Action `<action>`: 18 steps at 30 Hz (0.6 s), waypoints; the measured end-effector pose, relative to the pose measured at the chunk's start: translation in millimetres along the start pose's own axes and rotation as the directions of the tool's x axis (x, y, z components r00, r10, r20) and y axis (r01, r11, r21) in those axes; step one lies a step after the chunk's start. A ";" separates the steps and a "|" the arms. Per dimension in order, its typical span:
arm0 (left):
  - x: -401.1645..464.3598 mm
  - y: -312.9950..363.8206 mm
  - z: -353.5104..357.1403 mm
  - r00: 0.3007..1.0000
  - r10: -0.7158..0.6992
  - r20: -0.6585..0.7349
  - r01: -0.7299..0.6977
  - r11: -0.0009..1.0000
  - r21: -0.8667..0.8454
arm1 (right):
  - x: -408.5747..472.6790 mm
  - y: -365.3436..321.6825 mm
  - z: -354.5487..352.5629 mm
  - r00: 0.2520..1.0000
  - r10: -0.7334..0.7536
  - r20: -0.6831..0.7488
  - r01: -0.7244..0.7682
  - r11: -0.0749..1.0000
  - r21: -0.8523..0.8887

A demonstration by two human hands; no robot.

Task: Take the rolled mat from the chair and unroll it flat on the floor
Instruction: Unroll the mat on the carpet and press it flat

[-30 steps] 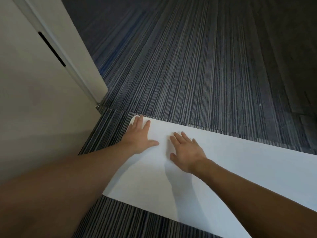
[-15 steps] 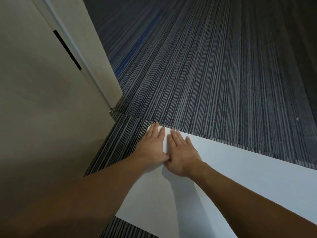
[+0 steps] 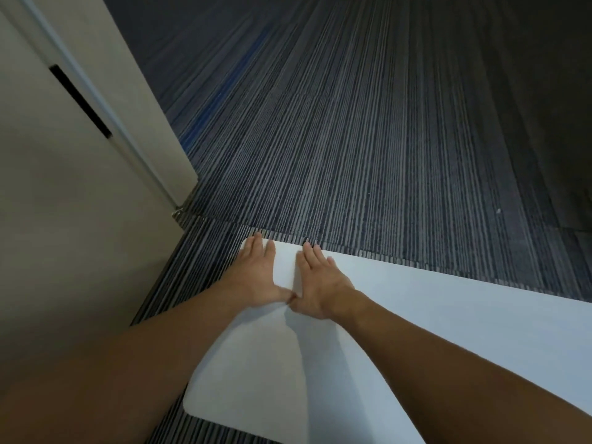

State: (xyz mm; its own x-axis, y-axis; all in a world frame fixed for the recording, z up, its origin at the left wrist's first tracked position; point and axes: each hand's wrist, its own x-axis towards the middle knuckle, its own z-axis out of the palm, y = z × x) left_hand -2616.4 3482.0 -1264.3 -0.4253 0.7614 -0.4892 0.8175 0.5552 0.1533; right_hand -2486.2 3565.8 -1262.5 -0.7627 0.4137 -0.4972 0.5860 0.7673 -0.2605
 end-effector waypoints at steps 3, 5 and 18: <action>-8.4 21.1 -12.3 1.000 -0.007 0.029 0.004 0.994 0.113 | -15.6 2.9 -22.7 0.999 0.016 0.033 -0.019 0.997 0.080; -14.8 48.7 -10.7 0.990 0.140 0.023 -0.142 0.978 0.153 | -30.5 14.9 -24.4 0.998 0.049 -0.027 -0.046 0.993 0.111; -19.3 250.7 44.7 0.922 0.374 0.100 -0.374 0.927 -0.014 | -131.6 178.9 6.6 0.959 0.275 -0.066 -0.273 0.962 0.030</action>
State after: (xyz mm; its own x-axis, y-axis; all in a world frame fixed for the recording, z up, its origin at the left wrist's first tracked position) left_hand -2385.8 3591.5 -1254.8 -0.0480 0.8764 -0.4792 0.9119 0.2343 0.3370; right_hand -2279.2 3645.4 -1249.1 -0.5889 0.6401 -0.4934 0.7799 0.6101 -0.1393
